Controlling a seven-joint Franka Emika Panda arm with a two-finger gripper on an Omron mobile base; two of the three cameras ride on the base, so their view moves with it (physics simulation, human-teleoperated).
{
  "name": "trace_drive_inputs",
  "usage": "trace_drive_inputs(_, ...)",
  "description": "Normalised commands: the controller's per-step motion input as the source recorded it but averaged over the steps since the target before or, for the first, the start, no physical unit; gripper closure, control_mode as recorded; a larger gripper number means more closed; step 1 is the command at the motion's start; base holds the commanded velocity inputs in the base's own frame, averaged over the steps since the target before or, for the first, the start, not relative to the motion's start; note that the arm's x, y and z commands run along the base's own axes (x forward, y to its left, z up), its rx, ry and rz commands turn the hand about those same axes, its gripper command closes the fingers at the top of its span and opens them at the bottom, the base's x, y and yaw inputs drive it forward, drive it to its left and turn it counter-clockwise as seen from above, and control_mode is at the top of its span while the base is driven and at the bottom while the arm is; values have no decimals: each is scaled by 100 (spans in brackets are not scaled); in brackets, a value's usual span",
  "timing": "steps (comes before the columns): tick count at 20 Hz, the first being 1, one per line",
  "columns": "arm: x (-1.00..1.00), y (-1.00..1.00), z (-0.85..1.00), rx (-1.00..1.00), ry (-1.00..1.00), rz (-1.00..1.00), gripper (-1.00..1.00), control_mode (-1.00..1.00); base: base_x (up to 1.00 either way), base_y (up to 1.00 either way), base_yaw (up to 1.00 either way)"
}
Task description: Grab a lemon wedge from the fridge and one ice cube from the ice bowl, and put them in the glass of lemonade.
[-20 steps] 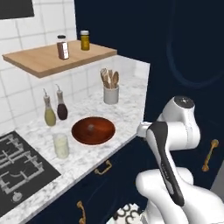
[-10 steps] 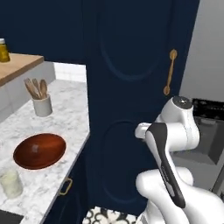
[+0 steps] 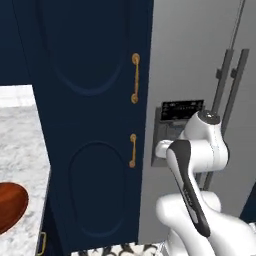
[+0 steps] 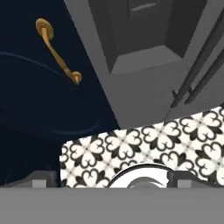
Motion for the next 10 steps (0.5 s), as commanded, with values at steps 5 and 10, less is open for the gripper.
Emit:
trace_drive_inputs(5,0,0,0,0,0,0,-100,100,-82,-86,-9)
trace_drive_inputs(10,0,0,0,0,0,0,-100,100,-21,-86,6)
